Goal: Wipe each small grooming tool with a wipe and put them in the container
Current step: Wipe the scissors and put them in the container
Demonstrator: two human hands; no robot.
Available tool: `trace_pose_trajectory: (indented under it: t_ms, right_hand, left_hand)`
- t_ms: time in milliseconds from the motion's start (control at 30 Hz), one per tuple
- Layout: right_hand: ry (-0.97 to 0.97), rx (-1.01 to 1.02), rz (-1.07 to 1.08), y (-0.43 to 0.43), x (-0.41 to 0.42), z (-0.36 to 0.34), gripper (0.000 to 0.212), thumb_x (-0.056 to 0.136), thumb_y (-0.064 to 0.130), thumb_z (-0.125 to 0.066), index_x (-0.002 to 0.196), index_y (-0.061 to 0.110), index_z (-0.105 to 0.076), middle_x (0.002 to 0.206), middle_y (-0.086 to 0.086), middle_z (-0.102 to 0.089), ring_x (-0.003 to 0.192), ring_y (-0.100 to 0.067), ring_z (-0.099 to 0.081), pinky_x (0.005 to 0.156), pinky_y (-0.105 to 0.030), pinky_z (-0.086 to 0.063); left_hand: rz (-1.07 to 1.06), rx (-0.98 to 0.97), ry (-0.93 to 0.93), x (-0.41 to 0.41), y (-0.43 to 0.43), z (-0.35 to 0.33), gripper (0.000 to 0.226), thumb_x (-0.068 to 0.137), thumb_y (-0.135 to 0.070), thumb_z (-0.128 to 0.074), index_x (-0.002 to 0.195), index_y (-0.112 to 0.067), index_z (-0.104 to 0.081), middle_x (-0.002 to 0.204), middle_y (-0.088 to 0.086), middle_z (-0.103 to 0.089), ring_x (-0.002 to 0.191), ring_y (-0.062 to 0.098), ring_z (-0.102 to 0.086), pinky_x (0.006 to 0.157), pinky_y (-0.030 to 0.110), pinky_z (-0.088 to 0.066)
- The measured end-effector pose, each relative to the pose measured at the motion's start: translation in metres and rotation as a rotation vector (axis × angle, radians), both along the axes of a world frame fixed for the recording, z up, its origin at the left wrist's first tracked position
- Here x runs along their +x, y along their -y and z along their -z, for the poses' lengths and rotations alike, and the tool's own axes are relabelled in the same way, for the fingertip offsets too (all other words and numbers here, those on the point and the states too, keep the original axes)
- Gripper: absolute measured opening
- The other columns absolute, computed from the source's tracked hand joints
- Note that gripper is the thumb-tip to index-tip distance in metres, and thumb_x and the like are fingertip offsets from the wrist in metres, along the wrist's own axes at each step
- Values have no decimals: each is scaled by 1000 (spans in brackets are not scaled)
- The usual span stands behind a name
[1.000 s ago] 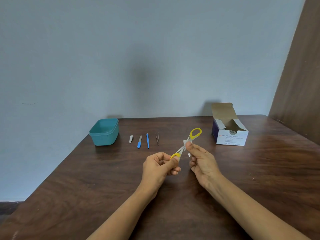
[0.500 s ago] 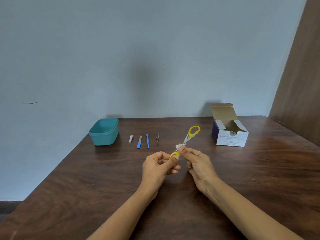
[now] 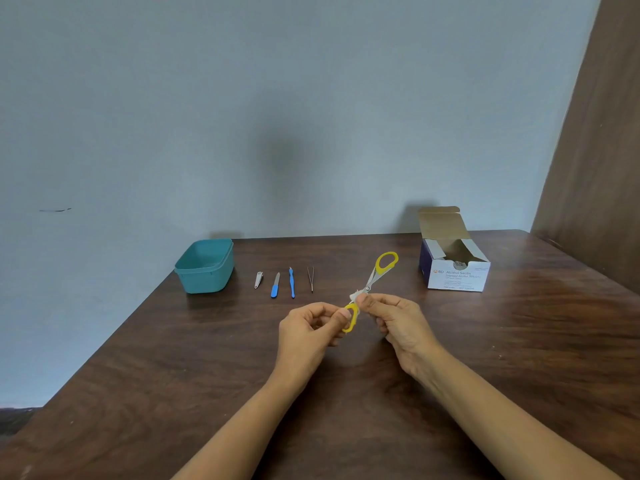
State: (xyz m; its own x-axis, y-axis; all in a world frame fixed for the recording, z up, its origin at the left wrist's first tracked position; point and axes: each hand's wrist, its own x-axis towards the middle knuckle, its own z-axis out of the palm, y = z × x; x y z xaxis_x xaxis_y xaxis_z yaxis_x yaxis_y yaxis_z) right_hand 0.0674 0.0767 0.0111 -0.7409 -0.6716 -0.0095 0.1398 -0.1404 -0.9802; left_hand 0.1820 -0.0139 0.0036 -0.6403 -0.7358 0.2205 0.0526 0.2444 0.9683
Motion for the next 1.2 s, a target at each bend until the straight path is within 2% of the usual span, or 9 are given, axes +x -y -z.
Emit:
trace_pose_trajectory:
  t_ms: [100, 200, 367, 500, 600, 667, 900, 1100, 1200]
  right_hand:
    - [-15, 43, -28, 1, 0, 1, 15, 76, 24, -76, 84, 11, -77, 52, 13, -60, 58, -5, -38, 58, -20, -30]
    - [-80, 115, -65, 0, 2, 1, 22, 76, 27, -76, 88, 9, -77, 52, 16, -60, 62, -6, -41, 59, -19, -32]
    - [-140, 162, -73, 0, 4, 2, 18, 77, 25, -76, 86, 10, -77, 52, 17, -60, 63, -7, -45, 60, -19, -34]
    - [-53, 94, -39, 2, 2, 2, 16, 77, 23, -76, 87, 10, -78, 63, 11, -67, 60, -4, -44, 60, -19, -34]
    - [50, 30, -37, 4, 1, 3, 22, 76, 25, -76, 90, 8, -77, 69, 7, -69, 58, -5, -37, 58, -18, -32]
    - [32, 50, -61, 3, 0, 2, 26, 75, 28, -76, 92, 8, -77, 65, 9, -66, 59, -5, -35, 58, -18, -32]
    - [-113, 155, -101, 2, 4, 2, 20, 79, 25, -74, 90, 8, -76, 52, 16, -61, 56, -3, -46, 59, -16, -34]
    - [-48, 115, -55, 3, 2, 5, 18, 78, 25, -75, 88, 10, -77, 59, 13, -65, 61, -5, -45, 59, -19, -33]
    - [23, 77, -62, 5, 0, 7, 18, 79, 26, -75, 87, 10, -77, 61, 11, -64, 61, -7, -38, 57, -19, -33]
  left_hand:
    - [-31, 49, -36, 1, 0, -1, 10, 82, -16, -73, 79, -6, -75, 62, 4, -69, 54, 7, -60, 54, 18, -51]
    - [-50, 56, -54, 1, 1, -3, 12, 82, -16, -73, 78, -5, -74, 63, 8, -69, 54, 7, -59, 54, 17, -51]
    - [-49, 53, -55, 2, 3, -3, 12, 82, -15, -73, 79, -4, -74, 61, 4, -70, 53, 6, -60, 54, 16, -51]
    - [-22, 64, -59, 0, 1, -2, 15, 82, -17, -73, 76, -3, -73, 60, 5, -68, 54, 7, -60, 53, 17, -50]
    - [-12, 69, -65, -1, -2, -2, 17, 81, -18, -73, 75, -2, -72, 60, 6, -67, 54, 9, -60, 53, 17, -49]
    - [-25, 67, -70, -1, -2, -2, 17, 81, -19, -73, 75, -3, -72, 59, 5, -68, 54, 8, -60, 53, 17, -50]
    - [-95, 35, -53, 1, 0, -2, 16, 82, -21, -72, 74, -8, -73, 60, 3, -70, 52, 5, -61, 55, 17, -52]
    - [-37, 90, -50, -1, -2, -5, 16, 82, -17, -73, 74, -3, -72, 60, 5, -69, 52, 8, -61, 53, 17, -51]
    - [-5, 96, -47, 0, -3, -6, 18, 83, -17, -72, 75, -1, -72, 62, 8, -69, 53, 8, -61, 54, 17, -51]
